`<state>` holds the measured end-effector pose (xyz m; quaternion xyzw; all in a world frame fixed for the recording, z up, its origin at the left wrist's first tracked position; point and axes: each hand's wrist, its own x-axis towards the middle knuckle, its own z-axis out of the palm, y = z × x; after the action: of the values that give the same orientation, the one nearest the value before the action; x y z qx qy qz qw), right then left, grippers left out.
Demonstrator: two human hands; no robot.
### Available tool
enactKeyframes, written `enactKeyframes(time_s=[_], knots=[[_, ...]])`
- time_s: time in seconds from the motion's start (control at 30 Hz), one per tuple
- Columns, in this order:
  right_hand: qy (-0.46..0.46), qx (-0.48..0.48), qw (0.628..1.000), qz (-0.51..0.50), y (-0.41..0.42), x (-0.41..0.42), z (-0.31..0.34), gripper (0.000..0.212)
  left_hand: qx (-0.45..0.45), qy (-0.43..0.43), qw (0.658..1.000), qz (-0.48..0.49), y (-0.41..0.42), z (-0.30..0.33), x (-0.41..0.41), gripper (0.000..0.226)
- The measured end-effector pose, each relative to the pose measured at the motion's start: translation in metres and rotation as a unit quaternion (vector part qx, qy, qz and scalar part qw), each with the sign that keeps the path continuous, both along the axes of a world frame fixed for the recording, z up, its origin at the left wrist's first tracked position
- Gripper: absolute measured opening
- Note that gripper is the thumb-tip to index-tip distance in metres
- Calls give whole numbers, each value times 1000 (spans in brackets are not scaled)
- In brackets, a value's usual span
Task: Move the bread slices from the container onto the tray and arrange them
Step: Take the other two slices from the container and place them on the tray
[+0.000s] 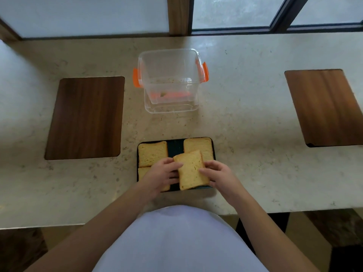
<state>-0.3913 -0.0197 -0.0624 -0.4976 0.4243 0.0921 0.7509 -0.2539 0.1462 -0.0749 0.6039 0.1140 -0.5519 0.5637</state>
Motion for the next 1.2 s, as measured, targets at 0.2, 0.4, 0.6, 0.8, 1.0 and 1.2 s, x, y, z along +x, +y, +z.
enactKeyframes(time_s=[0.2, 0.4, 0.6, 0.8, 1.0, 1.2], knots=[[-51, -10, 997, 54, -20, 9, 18, 21, -29, -120, 985, -119, 3, 12, 25, 35], [-10, -7, 998, -66, -19, 15, 10, 33, -43, -72, 995, -52, -6, 10, 16, 36], [65, -92, 993, -47, -8, -6, -5, 18, 28, -22, 997, -62, -3, -6, -12, 34], [136, -161, 977, 41, -3, -29, -17, 15, 147, -41, 973, -171, -1, -10, -25, 25], [150, -159, 973, 73, -5, -41, -25, 19, 164, -111, 955, -220, -8, -10, -26, 16], [161, -172, 971, 41, -12, -39, -32, 25, 174, -124, 953, -214, -24, -8, -28, 23]])
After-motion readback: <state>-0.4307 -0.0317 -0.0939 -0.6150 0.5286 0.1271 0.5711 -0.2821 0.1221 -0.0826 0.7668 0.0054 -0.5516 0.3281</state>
